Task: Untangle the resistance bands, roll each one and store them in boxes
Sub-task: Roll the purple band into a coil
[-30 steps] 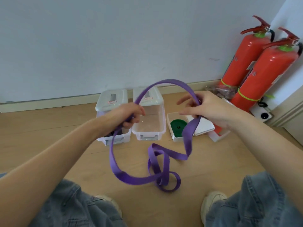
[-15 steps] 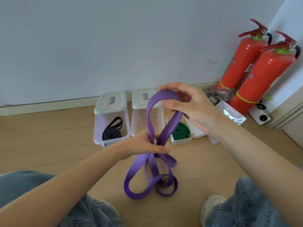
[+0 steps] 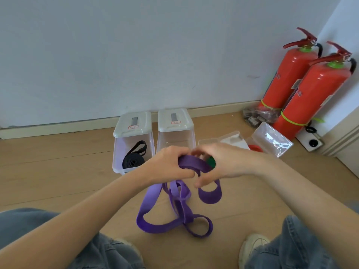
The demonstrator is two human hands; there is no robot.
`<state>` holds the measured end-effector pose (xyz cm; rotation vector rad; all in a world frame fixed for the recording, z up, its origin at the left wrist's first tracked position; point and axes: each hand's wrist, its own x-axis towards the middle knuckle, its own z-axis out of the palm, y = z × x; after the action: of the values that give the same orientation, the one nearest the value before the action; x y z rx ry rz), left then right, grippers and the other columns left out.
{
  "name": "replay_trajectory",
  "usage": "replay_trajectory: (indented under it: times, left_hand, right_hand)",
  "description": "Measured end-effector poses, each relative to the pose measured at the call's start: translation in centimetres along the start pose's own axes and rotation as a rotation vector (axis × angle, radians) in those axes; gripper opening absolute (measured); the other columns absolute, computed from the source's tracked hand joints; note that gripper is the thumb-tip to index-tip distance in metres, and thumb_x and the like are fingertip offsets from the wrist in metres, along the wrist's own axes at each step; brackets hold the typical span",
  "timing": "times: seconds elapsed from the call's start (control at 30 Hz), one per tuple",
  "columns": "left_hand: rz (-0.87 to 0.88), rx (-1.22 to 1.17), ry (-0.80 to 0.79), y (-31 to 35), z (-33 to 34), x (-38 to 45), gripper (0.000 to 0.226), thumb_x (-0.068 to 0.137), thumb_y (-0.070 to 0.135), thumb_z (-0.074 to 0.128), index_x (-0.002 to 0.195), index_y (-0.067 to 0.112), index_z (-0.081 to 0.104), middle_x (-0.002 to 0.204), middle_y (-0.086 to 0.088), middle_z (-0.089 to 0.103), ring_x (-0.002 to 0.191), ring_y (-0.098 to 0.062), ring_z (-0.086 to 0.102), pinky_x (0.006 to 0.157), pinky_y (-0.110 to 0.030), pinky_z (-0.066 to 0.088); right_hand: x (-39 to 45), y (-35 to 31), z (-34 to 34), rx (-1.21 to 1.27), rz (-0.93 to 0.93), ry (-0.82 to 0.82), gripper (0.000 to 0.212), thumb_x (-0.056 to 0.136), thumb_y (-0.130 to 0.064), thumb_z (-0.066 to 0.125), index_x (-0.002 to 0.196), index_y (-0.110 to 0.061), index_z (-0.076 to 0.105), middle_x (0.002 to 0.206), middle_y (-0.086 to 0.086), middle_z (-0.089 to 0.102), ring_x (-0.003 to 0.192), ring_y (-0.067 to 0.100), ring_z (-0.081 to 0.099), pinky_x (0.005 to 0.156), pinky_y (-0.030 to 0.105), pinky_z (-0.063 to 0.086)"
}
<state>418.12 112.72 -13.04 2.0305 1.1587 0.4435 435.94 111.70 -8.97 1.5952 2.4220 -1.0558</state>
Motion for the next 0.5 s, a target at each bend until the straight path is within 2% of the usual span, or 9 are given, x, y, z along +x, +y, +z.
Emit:
replay_trajectory:
  times: [0.03,0.1,0.17,0.27,0.3,0.37,0.43,0.47,0.5]
  left_hand:
    - [0.012,0.000,0.024,0.3,-0.1,0.2,0.015,0.060,0.026,0.063,0.059,0.020,0.049,0.048,0.011,0.043,0.046,-0.004,0.038,0.047,-0.015,0.030]
    - [0.000,-0.009,0.079,0.4,-0.4,0.5,0.018,0.062,0.023,0.063,0.065,0.010,0.051,0.051,0.009,0.040,0.047,-0.005,0.034,0.048,-0.018,0.029]
    - [-0.023,-0.046,0.095,-0.1,-0.3,0.5,0.016,0.071,0.011,0.063,0.064,0.011,0.049,0.055,0.006,0.042,0.050,-0.006,0.036,0.052,-0.021,0.031]
    - [-0.086,-0.086,0.005,-1.3,0.7,0.2,0.022,0.083,0.014,0.057,0.067,0.021,0.043,0.072,-0.007,0.053,0.067,-0.016,0.049,0.064,-0.027,0.041]
    - [-0.109,-0.098,-0.021,-1.5,1.1,0.1,0.020,0.085,0.016,0.056,0.070,0.020,0.044,0.076,-0.009,0.053,0.070,-0.018,0.051,0.068,-0.028,0.044]
    - [-0.140,-0.059,-0.051,-2.0,1.3,0.0,0.022,0.085,0.018,0.058,0.069,0.018,0.042,0.069,-0.001,0.048,0.061,-0.010,0.046,0.060,-0.019,0.040]
    - [-0.154,-0.036,-0.036,-1.5,0.2,0.1,0.028,0.082,0.014,0.061,0.064,0.019,0.040,0.058,0.006,0.041,0.048,-0.004,0.040,0.047,-0.010,0.034]
    - [-0.158,-0.113,0.021,-0.9,-1.0,0.2,0.026,0.082,0.010,0.061,0.064,0.018,0.043,0.053,0.008,0.041,0.044,-0.003,0.041,0.045,-0.010,0.035]
    - [-0.149,-0.268,0.110,-0.4,-2.5,0.3,0.023,0.082,0.006,0.060,0.067,0.018,0.047,0.049,0.010,0.042,0.040,-0.003,0.042,0.043,-0.012,0.038]
  right_hand:
    - [0.2,-0.4,0.6,-0.010,-0.021,-0.004,0.034,0.068,-0.042,0.078,0.088,-0.027,0.055,0.076,-0.016,0.054,0.065,-0.002,0.052,0.056,0.011,0.038]
    - [0.0,-1.0,0.7,0.038,-0.024,0.100,0.024,0.075,-0.028,0.071,0.070,-0.021,0.049,0.062,-0.008,0.053,0.061,0.013,0.056,0.056,0.022,0.040]
    - [-0.5,-1.2,-0.2,0.327,-0.070,0.268,0.016,0.073,-0.020,0.064,0.070,-0.015,0.050,0.056,-0.004,0.055,0.058,0.016,0.059,0.058,0.027,0.043]
    - [-1.2,-1.9,-1.4,0.813,-0.304,0.404,0.005,0.070,-0.010,0.056,0.073,-0.013,0.053,0.054,0.002,0.053,0.053,0.016,0.055,0.060,0.029,0.045]
    - [-1.2,-1.9,-1.6,0.950,-0.372,0.432,0.007,0.072,-0.006,0.054,0.073,-0.013,0.055,0.054,0.003,0.052,0.052,0.016,0.053,0.060,0.027,0.046]
    - [-1.1,-1.6,-2.1,1.154,-0.420,0.487,0.019,0.073,-0.005,0.052,0.065,-0.020,0.061,0.052,-0.001,0.051,0.051,0.014,0.051,0.059,0.025,0.047]
    - [-1.2,-0.8,-2.9,1.181,-0.375,0.573,0.024,0.072,-0.007,0.054,0.059,-0.026,0.061,0.051,-0.007,0.050,0.052,0.012,0.050,0.059,0.022,0.046]
    - [-1.3,-0.2,-3.4,1.076,-0.314,0.643,0.024,0.073,-0.009,0.056,0.058,-0.027,0.059,0.051,-0.008,0.050,0.054,0.011,0.051,0.060,0.021,0.045]
    - [-1.3,0.8,-4.0,0.871,-0.234,0.693,0.023,0.076,-0.011,0.059,0.059,-0.027,0.056,0.052,-0.009,0.051,0.055,0.009,0.052,0.062,0.021,0.044]
